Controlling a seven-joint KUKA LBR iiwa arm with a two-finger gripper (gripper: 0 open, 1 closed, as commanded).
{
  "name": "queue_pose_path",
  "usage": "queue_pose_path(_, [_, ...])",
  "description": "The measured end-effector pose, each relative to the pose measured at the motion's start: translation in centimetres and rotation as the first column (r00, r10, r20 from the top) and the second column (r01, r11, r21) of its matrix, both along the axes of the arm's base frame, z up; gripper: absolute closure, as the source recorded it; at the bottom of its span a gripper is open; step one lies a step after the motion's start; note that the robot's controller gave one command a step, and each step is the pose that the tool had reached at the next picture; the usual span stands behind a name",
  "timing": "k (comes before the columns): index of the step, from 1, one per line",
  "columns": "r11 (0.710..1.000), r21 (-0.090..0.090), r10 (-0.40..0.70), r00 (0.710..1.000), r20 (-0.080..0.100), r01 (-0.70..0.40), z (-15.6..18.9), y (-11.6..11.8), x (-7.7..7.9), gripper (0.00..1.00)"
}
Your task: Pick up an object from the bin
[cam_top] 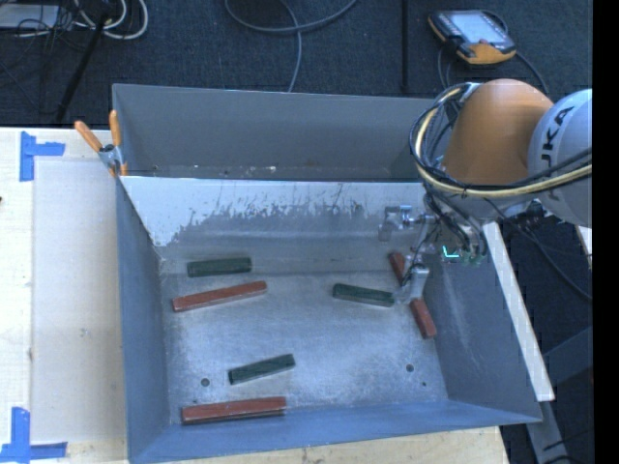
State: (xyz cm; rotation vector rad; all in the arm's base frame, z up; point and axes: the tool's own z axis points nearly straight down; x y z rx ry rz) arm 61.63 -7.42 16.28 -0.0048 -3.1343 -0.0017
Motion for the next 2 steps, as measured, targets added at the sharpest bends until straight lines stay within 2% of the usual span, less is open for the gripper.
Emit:
queue_pose_path(1, [1.0,-0.001,0.001,1.0,0.007,-0.001,0.4,0.0,0.2,0.0])
queue_pose_path(2, [0.998,-0.001,-0.063,0.998,0.011,0.063,-5.5,1.4,-1.0,0.0])
